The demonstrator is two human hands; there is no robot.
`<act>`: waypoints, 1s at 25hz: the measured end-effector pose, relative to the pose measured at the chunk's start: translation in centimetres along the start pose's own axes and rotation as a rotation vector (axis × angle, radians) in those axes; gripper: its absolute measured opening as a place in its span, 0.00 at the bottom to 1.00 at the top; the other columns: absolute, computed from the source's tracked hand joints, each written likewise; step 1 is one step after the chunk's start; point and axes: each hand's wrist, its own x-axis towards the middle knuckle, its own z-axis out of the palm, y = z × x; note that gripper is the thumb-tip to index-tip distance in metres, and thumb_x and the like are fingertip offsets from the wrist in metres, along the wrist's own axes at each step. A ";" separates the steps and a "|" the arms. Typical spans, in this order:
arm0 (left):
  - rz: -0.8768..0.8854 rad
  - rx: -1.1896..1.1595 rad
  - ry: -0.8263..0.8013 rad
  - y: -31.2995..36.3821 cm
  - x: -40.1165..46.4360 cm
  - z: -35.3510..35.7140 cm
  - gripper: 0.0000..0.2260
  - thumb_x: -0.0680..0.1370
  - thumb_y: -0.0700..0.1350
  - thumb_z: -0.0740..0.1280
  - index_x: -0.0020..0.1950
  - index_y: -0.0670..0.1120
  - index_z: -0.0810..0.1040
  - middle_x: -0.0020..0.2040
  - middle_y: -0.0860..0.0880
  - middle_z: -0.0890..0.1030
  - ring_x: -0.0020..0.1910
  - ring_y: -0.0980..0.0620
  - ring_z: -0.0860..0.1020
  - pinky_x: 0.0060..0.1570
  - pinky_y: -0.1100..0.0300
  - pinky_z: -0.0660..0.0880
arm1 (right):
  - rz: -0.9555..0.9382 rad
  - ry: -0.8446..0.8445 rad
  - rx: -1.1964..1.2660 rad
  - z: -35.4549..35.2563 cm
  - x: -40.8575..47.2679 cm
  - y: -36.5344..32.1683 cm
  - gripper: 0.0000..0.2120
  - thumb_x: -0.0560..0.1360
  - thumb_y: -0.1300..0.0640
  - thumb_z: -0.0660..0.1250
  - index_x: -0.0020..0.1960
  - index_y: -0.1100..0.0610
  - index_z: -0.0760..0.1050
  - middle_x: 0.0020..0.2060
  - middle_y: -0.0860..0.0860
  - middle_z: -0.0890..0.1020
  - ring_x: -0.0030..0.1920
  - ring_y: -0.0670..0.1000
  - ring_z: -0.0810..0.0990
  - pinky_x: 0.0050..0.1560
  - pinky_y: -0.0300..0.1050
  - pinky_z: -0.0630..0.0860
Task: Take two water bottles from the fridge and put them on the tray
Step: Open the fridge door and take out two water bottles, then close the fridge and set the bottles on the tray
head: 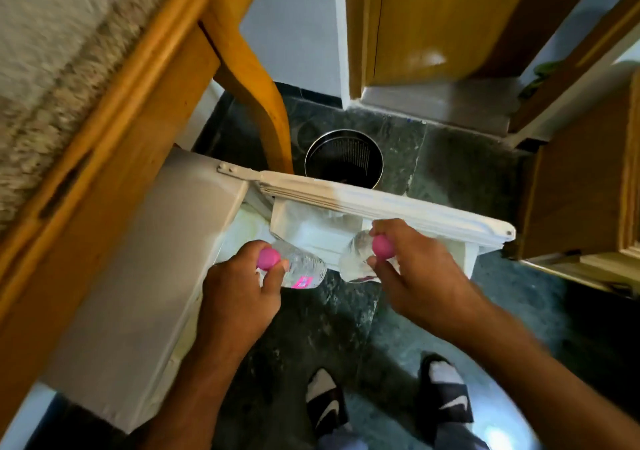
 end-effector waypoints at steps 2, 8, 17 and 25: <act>-0.079 -0.007 0.059 2.5 -1.1 -1.7 0.11 0.76 0.53 0.67 0.55 0.48 0.79 0.52 0.46 0.85 0.47 0.46 0.83 0.45 0.53 0.83 | -0.122 0.076 -0.068 -5.6 0.5 -0.9 0.11 0.75 0.57 0.66 0.55 0.50 0.69 0.46 0.51 0.81 0.39 0.48 0.76 0.40 0.46 0.73; -0.229 -0.058 0.138 7.2 -2.9 -1.7 0.15 0.76 0.52 0.67 0.58 0.46 0.79 0.57 0.45 0.84 0.51 0.44 0.84 0.44 0.59 0.81 | -0.396 -0.052 -0.620 -10.5 9.1 1.1 0.20 0.72 0.58 0.67 0.61 0.48 0.68 0.49 0.53 0.82 0.45 0.57 0.79 0.40 0.50 0.79; -0.379 -0.113 0.148 5.2 -7.9 1.6 0.09 0.76 0.52 0.68 0.48 0.47 0.80 0.47 0.46 0.86 0.43 0.49 0.84 0.36 0.68 0.76 | -0.404 -0.683 -0.866 -2.8 14.5 12.6 0.33 0.73 0.65 0.64 0.73 0.43 0.61 0.61 0.57 0.76 0.59 0.60 0.77 0.59 0.55 0.78; -0.499 -0.126 0.144 2.5 -12.0 -1.4 0.08 0.75 0.52 0.69 0.48 0.48 0.80 0.48 0.47 0.85 0.47 0.49 0.83 0.49 0.53 0.82 | -0.486 -0.727 -0.925 4.3 7.0 9.1 0.45 0.77 0.61 0.63 0.71 0.33 0.33 0.65 0.65 0.72 0.58 0.65 0.77 0.49 0.54 0.80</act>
